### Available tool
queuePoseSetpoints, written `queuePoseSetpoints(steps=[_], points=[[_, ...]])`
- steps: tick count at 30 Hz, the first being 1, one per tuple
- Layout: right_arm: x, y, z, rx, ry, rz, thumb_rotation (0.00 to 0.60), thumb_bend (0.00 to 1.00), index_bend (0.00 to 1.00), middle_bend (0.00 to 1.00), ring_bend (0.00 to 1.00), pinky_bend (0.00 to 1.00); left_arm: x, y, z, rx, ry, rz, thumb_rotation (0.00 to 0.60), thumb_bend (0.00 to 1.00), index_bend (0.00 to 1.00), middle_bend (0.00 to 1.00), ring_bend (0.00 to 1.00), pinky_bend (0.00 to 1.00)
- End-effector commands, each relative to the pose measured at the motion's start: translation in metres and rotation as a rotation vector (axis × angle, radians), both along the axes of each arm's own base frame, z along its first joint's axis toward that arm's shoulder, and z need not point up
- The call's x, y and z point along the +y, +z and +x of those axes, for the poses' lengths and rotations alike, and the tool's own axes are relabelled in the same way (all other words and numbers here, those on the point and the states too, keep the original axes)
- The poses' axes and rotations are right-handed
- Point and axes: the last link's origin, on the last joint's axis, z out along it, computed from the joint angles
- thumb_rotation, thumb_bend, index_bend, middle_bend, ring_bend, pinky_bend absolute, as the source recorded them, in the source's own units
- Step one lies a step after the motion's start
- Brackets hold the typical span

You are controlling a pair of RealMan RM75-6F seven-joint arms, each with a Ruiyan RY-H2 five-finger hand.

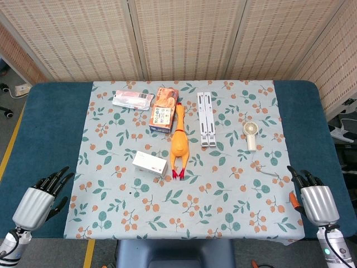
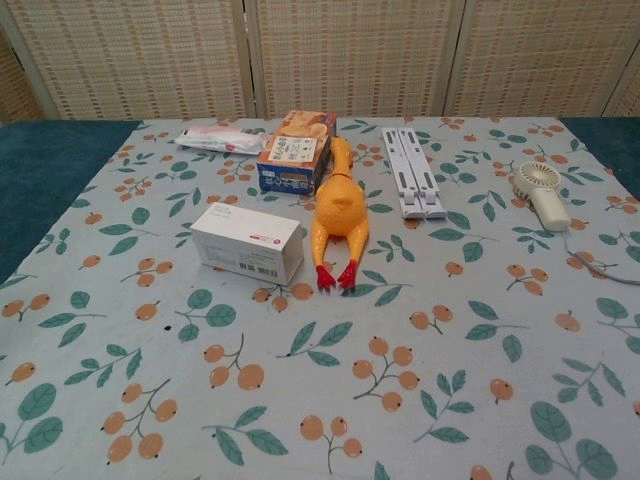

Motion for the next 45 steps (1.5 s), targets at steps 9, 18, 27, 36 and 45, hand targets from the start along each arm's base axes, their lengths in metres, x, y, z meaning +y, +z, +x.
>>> queuePoseSetpoints(steps=[9,18,27,36,45], points=[[-0.004,-0.002,-0.002,-0.001,0.002,0.011,0.6,0.33,0.09,0.35,0.17,0.35,-0.003,0.003,0.0,-0.012,-0.008,0.005,0.6,0.38,0.12,0.06,0.21,0.44],[-0.028,-0.002,-0.008,-0.021,0.009,-0.036,0.6,0.47,0.19,0.6,0.46,0.59,-0.001,0.007,-0.003,-0.04,0.018,-0.005,0.6,0.38,0.12,0.05,0.21,0.44],[-0.084,-0.005,-0.008,-0.07,-0.16,0.094,0.6,0.68,0.16,0.73,0.58,0.69,-0.002,0.009,-0.003,-0.054,0.016,-0.002,0.6,0.38,0.11,0.05,0.21,0.44],[-0.128,-0.026,0.011,-0.135,-0.276,0.246,0.6,0.7,0.11,0.73,0.59,0.69,-0.002,0.009,-0.003,-0.051,0.022,-0.003,0.6,0.38,0.12,0.05,0.21,0.45],[-0.156,-0.053,0.024,-0.18,-0.323,0.288,0.6,0.71,0.1,0.74,0.59,0.69,-0.003,0.01,-0.003,-0.057,0.017,-0.01,0.6,0.38,0.11,0.06,0.21,0.45]])
